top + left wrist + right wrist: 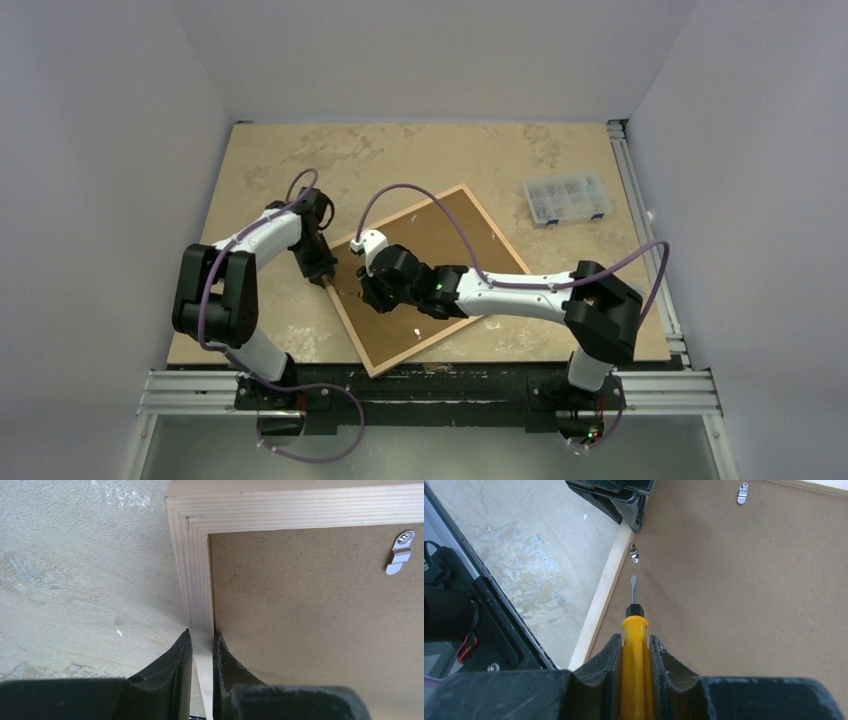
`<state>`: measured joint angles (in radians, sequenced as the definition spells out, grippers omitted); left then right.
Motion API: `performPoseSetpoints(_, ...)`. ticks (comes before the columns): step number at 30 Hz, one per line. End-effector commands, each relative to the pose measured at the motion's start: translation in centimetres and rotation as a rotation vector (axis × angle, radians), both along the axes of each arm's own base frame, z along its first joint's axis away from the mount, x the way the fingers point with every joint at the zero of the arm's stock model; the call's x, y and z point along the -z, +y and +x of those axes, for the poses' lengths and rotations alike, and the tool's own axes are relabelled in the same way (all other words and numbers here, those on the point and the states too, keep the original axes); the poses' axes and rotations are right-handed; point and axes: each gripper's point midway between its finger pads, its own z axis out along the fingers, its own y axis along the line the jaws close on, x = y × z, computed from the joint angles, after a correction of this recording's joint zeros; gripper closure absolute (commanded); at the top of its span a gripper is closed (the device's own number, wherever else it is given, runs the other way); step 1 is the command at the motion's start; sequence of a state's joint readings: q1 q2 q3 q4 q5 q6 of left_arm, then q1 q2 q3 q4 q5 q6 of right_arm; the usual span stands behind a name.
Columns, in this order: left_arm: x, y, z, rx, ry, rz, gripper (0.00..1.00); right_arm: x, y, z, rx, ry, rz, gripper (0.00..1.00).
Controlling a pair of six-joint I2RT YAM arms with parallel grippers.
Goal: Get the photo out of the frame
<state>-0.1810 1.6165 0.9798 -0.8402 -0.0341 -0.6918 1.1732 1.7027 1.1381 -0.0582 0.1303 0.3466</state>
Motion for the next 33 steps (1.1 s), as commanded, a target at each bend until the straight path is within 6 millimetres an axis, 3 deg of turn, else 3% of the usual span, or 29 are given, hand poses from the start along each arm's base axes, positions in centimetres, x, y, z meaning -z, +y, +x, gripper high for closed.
performPoseSetpoints(1, -0.4, 1.5, -0.7, 0.024, 0.040, 0.041, 1.00, -2.3, 1.6, 0.8, 0.006, -0.072, 0.030, 1.00)
performPoseSetpoints(5, -0.6, 1.9, -0.6, 0.004, 0.019, 0.051, 0.83, -1.7, 2.4, 0.2, -0.005, -0.077, 0.007, 1.00)
performPoseSetpoints(7, -0.6, 2.0, -0.7, -0.005, 0.022, 0.048, 0.80, -1.4, 2.7, 0.1, -0.006, -0.082, -0.007, 1.00)
performPoseSetpoints(14, -0.1, 1.3, -1.0, -0.015, 0.042, 0.007, 0.77, -0.3, 3.3, -0.1, -0.015, -0.087, -0.037, 1.00)
performPoseSetpoints(21, 0.0, 1.1, -1.2, -0.026, 0.041, -0.010, 0.68, 0.5, 4.1, 0.0, -0.016, -0.092, -0.048, 1.00)
performPoseSetpoints(33, 0.2, 0.9, -1.6, -0.035, 0.038, -0.023, 0.70, 1.3, 4.7, 1.0, 0.017, -0.114, -0.067, 1.00)
